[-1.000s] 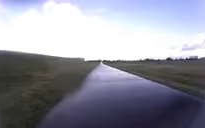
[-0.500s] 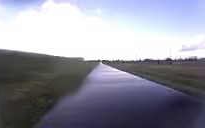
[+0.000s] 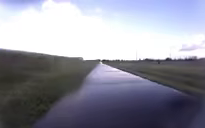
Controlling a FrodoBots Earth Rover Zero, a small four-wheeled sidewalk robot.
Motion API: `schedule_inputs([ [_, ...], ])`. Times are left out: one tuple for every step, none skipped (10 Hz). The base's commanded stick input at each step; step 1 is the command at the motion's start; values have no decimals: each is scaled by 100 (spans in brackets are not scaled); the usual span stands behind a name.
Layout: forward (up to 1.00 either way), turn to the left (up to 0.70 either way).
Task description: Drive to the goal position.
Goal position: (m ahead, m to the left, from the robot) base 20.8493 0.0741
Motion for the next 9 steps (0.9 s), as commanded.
schedule_inputs([
  [45, 0],
  [45, 0],
  [45, 0],
  [45, 0],
  [45, 0],
  [45, 0],
  [45, 0],
  [45, 0],
  [45, 0],
])
